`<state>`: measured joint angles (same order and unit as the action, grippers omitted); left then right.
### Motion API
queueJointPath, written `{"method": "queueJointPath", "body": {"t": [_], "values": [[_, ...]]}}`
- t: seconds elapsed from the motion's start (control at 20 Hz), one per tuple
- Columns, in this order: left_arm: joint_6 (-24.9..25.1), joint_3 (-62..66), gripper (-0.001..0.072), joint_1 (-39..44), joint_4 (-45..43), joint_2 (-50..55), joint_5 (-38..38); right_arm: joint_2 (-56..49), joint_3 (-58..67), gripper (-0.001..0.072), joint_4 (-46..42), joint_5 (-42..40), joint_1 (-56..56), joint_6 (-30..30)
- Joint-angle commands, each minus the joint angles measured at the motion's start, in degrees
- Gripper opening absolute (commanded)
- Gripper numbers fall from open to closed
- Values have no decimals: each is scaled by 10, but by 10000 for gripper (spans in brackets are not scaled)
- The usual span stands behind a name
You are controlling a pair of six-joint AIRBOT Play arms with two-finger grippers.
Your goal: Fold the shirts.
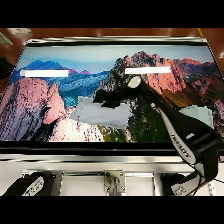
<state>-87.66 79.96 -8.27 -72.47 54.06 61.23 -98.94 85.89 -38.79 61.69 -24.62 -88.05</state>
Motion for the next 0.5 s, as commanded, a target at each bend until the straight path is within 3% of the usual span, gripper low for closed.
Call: {"method": "queueJointPath", "body": {"t": [0.0,0.05,0.1,0.2,0.35,0.45], "values": [[6,-22,37,-2,0,-5,13,50,0,632,-219,175,99,-38],[6,-25,37,-2,0,-5,14,56,-1,681,-304,218,128,-62],[6,-26,38,-2,0,-5,17,55,-7,682,-340,243,157,-92],[6,-26,37,-1,1,-5,17,55,-50,681,-280,216,198,-98],[6,-26,38,15,1,-2,17,52,-136,681,-195,101,195,-95],[6,-26,38,31,1,0,16,30,-170,681,-99,53,188,-59]]}}
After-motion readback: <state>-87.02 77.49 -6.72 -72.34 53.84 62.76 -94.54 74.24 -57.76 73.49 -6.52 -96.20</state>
